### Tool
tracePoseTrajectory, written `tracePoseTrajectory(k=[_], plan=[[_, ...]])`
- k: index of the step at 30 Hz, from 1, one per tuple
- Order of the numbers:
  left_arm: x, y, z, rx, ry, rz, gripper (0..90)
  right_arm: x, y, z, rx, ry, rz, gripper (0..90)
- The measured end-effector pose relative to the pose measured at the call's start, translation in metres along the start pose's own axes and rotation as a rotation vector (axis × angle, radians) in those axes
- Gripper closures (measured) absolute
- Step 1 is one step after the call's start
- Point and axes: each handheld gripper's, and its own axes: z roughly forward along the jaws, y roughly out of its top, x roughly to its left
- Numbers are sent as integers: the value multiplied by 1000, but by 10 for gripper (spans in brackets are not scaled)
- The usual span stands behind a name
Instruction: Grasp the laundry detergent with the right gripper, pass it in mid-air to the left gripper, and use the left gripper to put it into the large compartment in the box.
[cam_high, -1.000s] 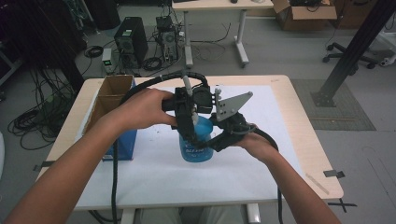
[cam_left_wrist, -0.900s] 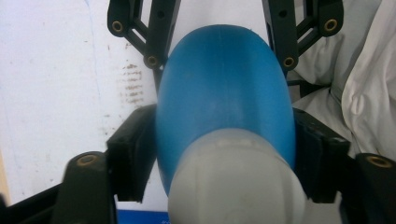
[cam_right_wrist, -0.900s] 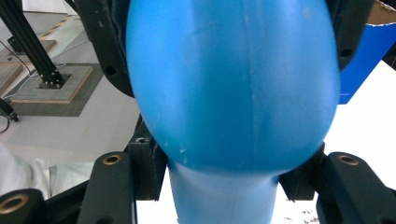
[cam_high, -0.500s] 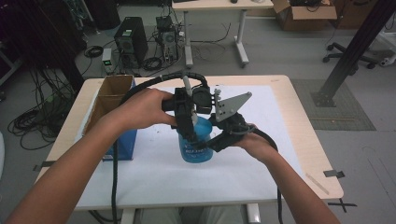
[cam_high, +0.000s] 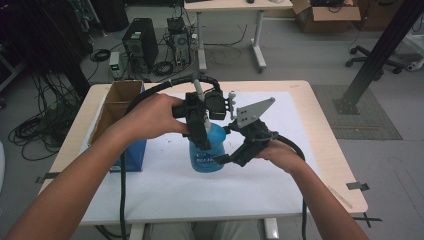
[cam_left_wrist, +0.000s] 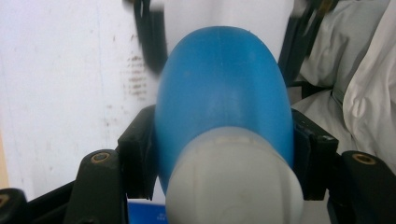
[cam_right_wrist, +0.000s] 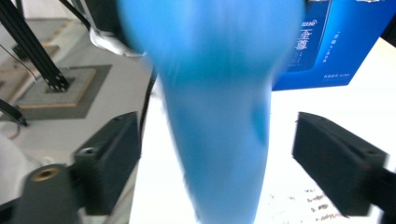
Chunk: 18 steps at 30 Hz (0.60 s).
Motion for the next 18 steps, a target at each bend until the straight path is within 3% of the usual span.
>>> tracePoseTrajectory(k=[4, 12, 18], plan=[[6, -6, -8, 9, 4, -64, 378, -3, -11, -19, 8, -41, 43, 82], [18, -19, -29, 9, 88, -232, 377, -10, -26, -58, 150, -208, 126, 31], [25, -29, -54, -8, 138, -328, 377, -12, -32, -81, 218, -279, 153, 30]])
